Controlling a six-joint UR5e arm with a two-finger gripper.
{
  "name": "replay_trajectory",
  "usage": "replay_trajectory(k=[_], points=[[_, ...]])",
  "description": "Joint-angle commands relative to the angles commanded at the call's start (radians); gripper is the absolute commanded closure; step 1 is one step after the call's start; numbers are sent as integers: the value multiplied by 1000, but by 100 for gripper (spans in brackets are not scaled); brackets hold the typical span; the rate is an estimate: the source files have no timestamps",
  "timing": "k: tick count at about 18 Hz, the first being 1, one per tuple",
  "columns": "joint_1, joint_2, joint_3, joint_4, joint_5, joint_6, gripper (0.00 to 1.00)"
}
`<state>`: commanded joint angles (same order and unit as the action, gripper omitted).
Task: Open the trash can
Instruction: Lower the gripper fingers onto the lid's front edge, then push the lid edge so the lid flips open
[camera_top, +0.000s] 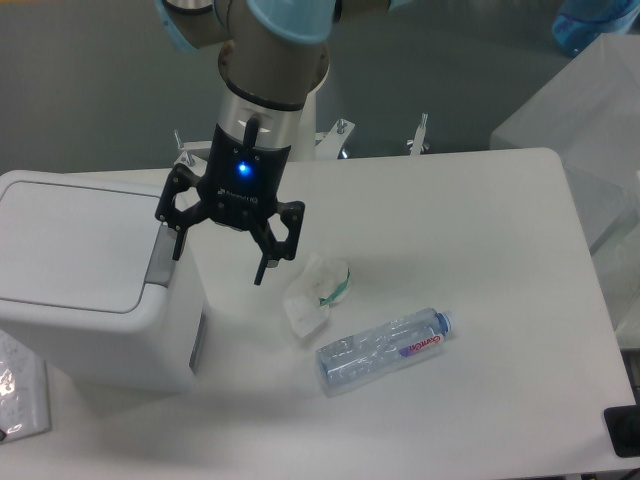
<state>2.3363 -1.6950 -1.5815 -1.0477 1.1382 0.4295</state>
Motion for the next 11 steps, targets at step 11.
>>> replay_trajectory(k=[11], points=[[-5, -2, -12, 0, 0, 2, 0]])
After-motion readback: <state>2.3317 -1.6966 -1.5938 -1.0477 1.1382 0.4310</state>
